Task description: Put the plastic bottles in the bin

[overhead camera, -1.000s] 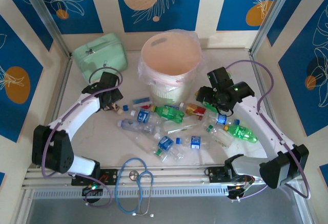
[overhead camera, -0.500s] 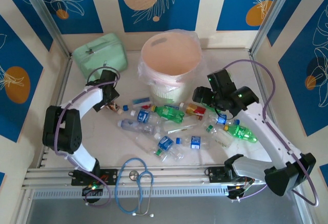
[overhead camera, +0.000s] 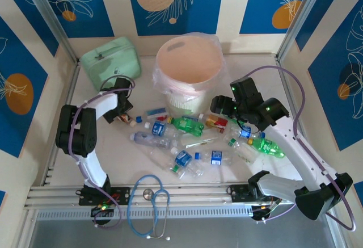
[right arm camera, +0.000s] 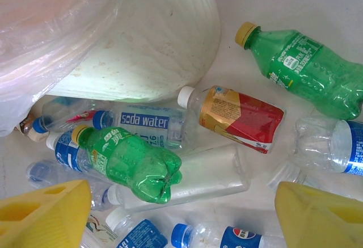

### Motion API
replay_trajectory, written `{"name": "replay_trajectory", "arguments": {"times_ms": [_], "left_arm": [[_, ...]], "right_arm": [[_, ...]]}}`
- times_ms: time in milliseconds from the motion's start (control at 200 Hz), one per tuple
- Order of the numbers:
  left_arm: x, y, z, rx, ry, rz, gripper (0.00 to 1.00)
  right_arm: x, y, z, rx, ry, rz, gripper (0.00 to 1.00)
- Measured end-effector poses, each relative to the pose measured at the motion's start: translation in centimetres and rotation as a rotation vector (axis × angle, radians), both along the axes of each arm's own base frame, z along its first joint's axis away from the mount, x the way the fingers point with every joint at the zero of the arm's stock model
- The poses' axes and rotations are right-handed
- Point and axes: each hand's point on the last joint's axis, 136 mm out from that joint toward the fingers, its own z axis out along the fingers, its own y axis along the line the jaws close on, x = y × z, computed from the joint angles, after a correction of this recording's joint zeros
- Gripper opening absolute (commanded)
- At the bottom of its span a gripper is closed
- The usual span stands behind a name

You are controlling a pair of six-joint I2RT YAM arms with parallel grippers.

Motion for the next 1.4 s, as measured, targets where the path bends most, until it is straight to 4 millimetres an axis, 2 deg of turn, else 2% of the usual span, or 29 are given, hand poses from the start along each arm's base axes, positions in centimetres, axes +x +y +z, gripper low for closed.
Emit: {"name": "replay_trajectory", "arguments": {"times_ms": [440,625,725,820,935,1030,1136,1271,1341,1401], "left_arm": [[-0.3,0.2,-0.3,0.007,0.012,0.0,0.58],[-0.5,0.2,0.0,0.006,0.008,-0.002,0.52],[-0.8,0.3,0.7,0.003,-0.008,-0.001,0.52],[-1.4,0.2,2.5,-0.01,-0.049,-0.003,0.52],[-2.5,-0.2,6.3,-0.043,-0.128,-0.019,0.53],[-3.3,-1.0,11.1,-0.072,-0.233,-0.062,0.54],[-3.2,-2.6,18.2,-0.1,-0.379,-0.147,0.54],[-1.9,-5.5,28.8,-0.129,-0.613,-0.27,0.56],[-1.7,-7.1,32.7,-0.158,-0.707,-0.328,0.56],[-1.6,-8.7,35.2,-0.193,-0.765,-0.374,0.56]], "right_arm": [[-0.3,-0.2,0.8,0.015,-0.028,0.0,0.82],[-0.7,-0.4,1.6,0.028,-0.052,0.0,0.82],[-0.9,-0.5,2.0,0.036,-0.066,-0.001,0.82],[-0.9,-0.8,2.3,0.041,-0.076,-0.009,0.82],[-0.8,-1.1,2.4,0.043,-0.078,-0.022,0.82],[-0.7,-1.3,2.4,0.045,-0.077,-0.027,0.81],[-0.7,-1.2,2.4,0.049,-0.074,-0.026,0.81],[-0.7,-1.0,2.7,0.06,-0.077,-0.02,0.81],[-0.7,-1.0,3.0,0.067,-0.083,-0.018,0.81],[-0.6,-0.9,3.2,0.07,-0.088,-0.018,0.81]]}}
